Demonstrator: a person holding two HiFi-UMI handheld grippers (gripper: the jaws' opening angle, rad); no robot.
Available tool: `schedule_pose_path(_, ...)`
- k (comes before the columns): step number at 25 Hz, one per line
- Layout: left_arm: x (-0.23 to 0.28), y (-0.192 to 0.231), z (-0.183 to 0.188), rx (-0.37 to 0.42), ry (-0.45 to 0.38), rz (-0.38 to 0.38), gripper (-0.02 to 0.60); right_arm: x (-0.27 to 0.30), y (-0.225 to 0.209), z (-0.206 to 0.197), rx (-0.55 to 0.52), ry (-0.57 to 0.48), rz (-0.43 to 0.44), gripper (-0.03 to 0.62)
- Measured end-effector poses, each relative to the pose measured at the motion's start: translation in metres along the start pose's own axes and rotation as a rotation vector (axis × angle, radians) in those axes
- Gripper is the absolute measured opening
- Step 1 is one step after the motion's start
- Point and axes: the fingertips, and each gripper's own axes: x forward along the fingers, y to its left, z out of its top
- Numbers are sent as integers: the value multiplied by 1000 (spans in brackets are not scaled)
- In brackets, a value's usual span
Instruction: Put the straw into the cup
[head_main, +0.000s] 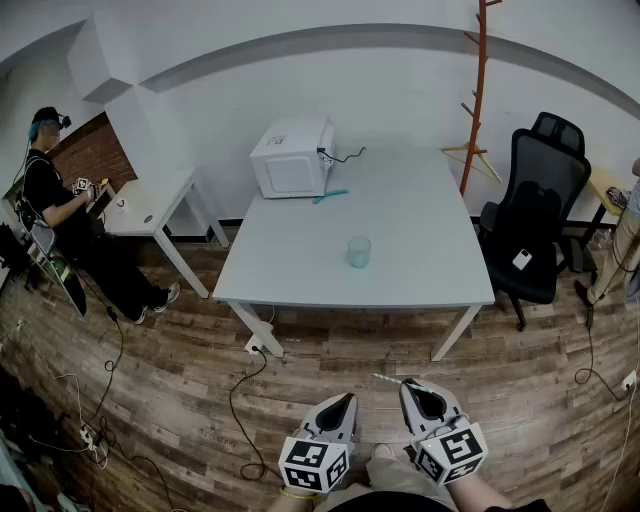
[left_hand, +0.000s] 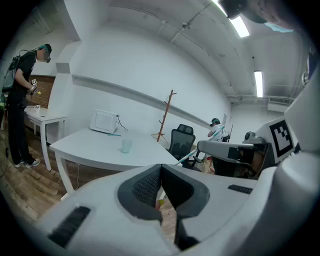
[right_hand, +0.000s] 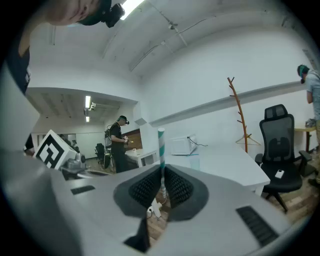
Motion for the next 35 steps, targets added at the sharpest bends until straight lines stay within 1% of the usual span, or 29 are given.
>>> schedule_pose_path(5, -32, -9, -22, -41, -22, 25, 18, -31, 26, -9, -13, -11, 6, 41)
schedule_pose_path(8, -49, -12, -29, -55, -31, 34, 18, -47, 40, -11, -30, -11, 11, 41)
schedule_pose_path(19, -84, -24, -34, -50, -63, 55, 18, -71, 67, -14, -43, -30, 46, 41)
schedule_pose_path(30, -104, -40, -39, -32, -71, 40, 18, -96, 84, -20, -27, -41, 48, 41)
schedule_pose_path(35, -107, -45, -48, -37, -59, 31, 18, -103, 85, -26, -12, -42, 41, 41)
